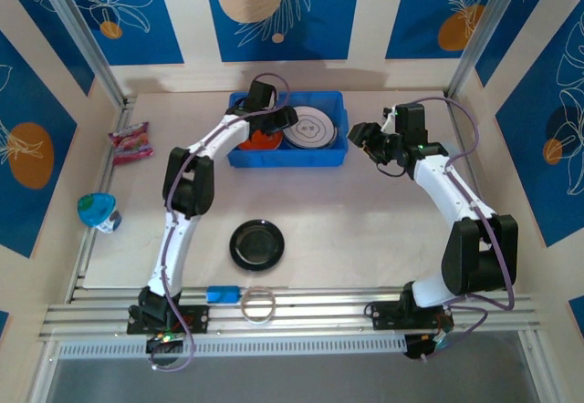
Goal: Place the plates into the plastic bin on the countertop
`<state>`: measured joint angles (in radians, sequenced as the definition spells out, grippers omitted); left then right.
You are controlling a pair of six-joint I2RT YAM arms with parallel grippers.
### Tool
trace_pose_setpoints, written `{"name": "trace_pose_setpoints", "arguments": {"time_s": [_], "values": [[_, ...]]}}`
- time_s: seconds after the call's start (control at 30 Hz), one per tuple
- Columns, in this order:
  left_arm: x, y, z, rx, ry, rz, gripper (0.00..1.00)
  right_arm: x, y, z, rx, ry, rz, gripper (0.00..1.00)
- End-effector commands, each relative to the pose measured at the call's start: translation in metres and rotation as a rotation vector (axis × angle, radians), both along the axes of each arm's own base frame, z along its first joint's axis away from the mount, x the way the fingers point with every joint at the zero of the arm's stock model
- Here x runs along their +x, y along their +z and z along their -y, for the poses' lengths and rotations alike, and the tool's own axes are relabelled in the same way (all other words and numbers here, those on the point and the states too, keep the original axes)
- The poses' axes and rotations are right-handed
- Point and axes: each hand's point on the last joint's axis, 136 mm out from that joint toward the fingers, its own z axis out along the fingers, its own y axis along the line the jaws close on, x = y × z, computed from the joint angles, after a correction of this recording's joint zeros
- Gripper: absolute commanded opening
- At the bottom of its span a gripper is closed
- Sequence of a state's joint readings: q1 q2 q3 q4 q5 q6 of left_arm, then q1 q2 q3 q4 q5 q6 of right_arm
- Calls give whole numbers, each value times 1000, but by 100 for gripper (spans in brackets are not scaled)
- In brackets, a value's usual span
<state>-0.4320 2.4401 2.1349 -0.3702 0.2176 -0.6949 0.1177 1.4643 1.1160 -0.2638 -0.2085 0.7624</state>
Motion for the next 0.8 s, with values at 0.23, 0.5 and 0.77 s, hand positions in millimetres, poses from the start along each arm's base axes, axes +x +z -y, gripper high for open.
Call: {"name": "trace_pose_setpoints", "arguments": {"time_s": [0.23, 0.5, 0.77], "values": [[-4, 38, 2, 95, -11, 94, 67, -12, 3, -4, -23, 20, 22, 51], [-7, 73, 0, 154, 1, 187, 78, -20, 1, -9, -31, 31, 33, 51], [-30, 139, 1, 177, -17, 343, 82, -35, -3, -28, -72, 107, 32, 51]]}}
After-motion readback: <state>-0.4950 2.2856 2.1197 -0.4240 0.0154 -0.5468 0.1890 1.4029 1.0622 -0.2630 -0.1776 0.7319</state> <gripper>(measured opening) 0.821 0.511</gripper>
